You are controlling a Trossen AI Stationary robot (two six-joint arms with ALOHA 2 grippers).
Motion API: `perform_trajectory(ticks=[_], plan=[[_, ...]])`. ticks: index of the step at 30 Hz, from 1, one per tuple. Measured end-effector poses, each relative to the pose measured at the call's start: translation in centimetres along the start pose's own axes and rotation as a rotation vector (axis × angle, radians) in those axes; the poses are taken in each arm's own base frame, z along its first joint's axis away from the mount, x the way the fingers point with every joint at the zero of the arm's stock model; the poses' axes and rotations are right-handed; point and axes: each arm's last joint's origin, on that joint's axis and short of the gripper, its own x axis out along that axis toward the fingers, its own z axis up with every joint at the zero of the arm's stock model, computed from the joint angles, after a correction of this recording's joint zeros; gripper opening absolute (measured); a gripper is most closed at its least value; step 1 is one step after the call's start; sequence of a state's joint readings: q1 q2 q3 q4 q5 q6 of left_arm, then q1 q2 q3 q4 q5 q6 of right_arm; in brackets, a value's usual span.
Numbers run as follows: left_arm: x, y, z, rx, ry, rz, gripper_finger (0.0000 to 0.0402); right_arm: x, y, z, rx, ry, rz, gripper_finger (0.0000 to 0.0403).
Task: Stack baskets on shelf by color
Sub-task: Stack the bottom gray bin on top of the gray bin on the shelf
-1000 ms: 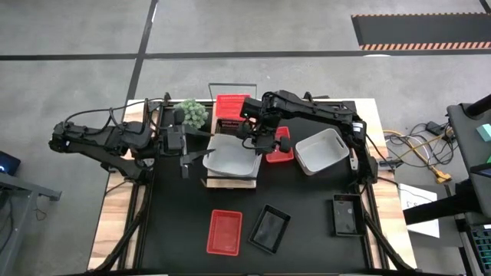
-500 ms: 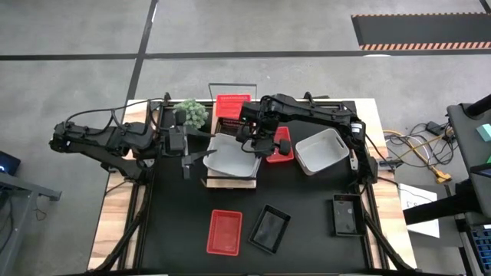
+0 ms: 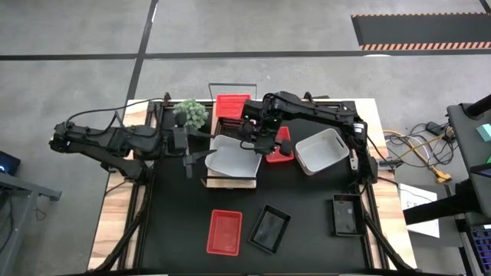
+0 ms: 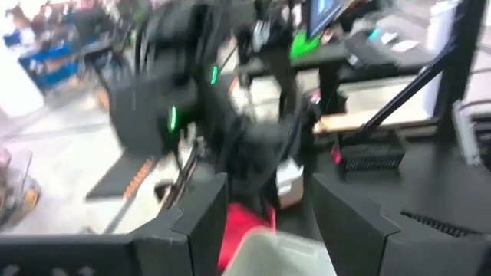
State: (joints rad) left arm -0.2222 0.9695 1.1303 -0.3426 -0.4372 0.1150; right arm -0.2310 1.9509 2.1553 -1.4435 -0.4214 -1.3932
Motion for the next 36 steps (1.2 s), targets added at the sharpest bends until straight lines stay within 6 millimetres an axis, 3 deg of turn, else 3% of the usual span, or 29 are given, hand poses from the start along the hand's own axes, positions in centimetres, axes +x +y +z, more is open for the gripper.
perform_trajectory(ticks=[5, 8, 13, 16, 21, 28, 36], plan=[[0.8, -0.5, -2.7, -0.057, 0.123, 0.052, 0.0150, -2.1, 1.0, 0.8, 0.248, -0.009, -0.039, 0.0069], [0.6, -0.6, -4.4, -0.089, 0.242, 0.075, 0.0112, -3.3, 1.9, 1.1, 0.404, -0.014, -0.040, 0.0044], [0.1, -0.3, -6.9, -0.137, 0.432, 0.183, 0.0020, -4.7, 3.2, 1.5, 0.500, -0.015, -0.040, 0.0012], [0.1, 0.1, -8.1, -0.160, 0.514, 0.264, 0.0007, -4.7, 3.7, 1.4, 0.592, -0.014, -0.034, 0.0011], [0.5, 0.7, -9.8, -0.190, 0.589, 0.330, 0.0001, -3.3, 4.3, 0.6, 0.710, 0.017, 0.022, 0.0009], [1.3, 0.7, -13.6, -0.205, 0.683, 0.354, 0.0000, -0.1, 6.3, -1.2, 0.826, 0.037, 0.048, 0.0008], [2.7, -0.1, -16.1, -0.240, 0.616, 0.294, 0.0000, 2.4, 8.1, -3.3, 0.934, 0.038, -0.281, 0.0008]])
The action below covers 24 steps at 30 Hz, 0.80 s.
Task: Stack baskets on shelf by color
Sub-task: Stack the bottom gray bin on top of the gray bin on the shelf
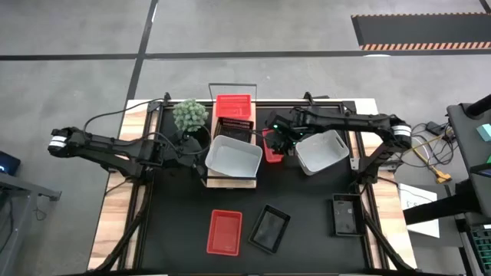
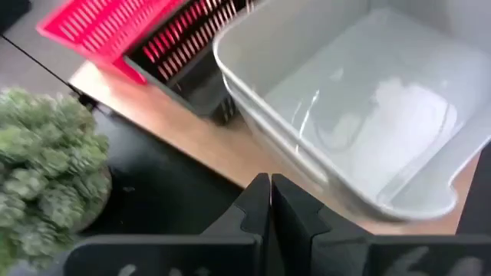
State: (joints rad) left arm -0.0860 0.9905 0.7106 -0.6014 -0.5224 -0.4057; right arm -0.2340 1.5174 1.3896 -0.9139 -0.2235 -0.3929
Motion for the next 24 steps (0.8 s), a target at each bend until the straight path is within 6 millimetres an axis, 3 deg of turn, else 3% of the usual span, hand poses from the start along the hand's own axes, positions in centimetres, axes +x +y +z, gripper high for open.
perform_trajectory(ticks=[10, 17, 24], plan=[[1.2, -0.3, -1.3, -0.020, -0.008, -0.035, 0.0000, 3.3, 0.2, -3.1, 0.080, -0.173, -0.106, 0.0008], [1.3, -0.5, -1.1, 0.021, -0.026, -0.058, 0.0000, 4.8, -0.1, -3.2, 0.068, -0.312, -0.151, 0.0008], [1.2, -1.0, -0.6, 0.074, -0.054, -0.170, 0.0000, 4.6, -0.3, -2.6, 0.066, -0.361, -0.169, 0.0008]])
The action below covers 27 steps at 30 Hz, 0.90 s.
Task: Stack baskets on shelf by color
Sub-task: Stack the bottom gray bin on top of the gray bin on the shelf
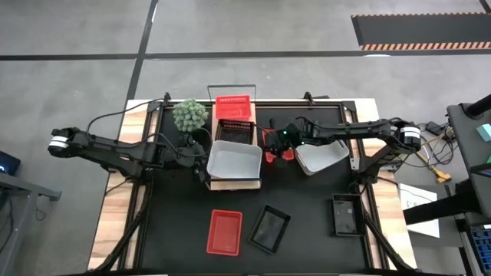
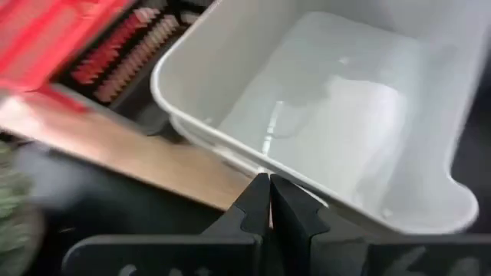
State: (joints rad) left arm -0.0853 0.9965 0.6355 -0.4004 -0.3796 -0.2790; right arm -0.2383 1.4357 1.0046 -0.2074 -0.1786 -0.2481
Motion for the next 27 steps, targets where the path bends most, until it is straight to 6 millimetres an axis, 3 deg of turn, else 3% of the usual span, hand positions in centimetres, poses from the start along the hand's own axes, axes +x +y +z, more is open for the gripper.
perform_trajectory(ticks=[9, 27], plan=[[-0.11, -0.50, 0.18, -0.009, 0.014, -0.157, 0.0000, 0.17, -0.21, 0.18, 0.003, -0.015, -0.050, 0.0008], [-0.42, -0.46, 0.09, -0.014, 0.025, -0.200, 0.0000, 0.27, 0.38, 0.54, -0.013, -0.032, -0.063, 0.0008]])
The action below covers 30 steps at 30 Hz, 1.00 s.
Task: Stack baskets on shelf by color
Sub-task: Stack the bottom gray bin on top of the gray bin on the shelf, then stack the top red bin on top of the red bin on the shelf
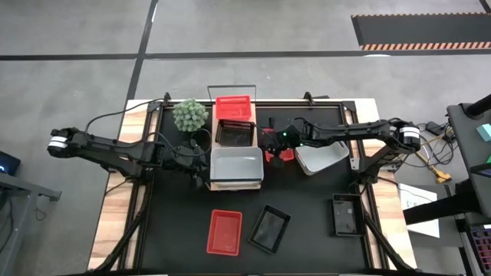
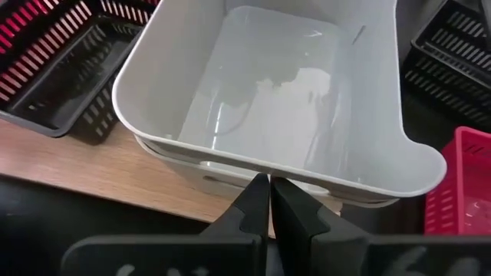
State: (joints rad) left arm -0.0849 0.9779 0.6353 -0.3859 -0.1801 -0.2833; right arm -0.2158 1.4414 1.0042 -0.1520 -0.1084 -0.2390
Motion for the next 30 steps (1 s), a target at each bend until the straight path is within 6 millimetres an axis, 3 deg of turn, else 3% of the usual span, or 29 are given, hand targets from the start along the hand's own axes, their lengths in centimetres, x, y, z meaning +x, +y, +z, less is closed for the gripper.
perform_trajectory(ticks=[16, 24, 30], plan=[[-0.9, 0.1, -0.1, -0.019, 0.020, -0.025, 0.0000, -1.5, 0.0, 0.3, 0.022, 0.029, -0.007, 0.0008], [-2.8, 0.7, 0.2, 0.030, -0.086, 0.049, 0.0000, -3.1, -0.3, 0.6, 0.199, 0.114, -0.132, 0.0013], [-4.0, 1.3, 0.3, 0.127, -0.160, 0.184, 0.0000, -3.6, -0.2, 0.2, 0.386, 0.155, -0.174, 0.0047]])
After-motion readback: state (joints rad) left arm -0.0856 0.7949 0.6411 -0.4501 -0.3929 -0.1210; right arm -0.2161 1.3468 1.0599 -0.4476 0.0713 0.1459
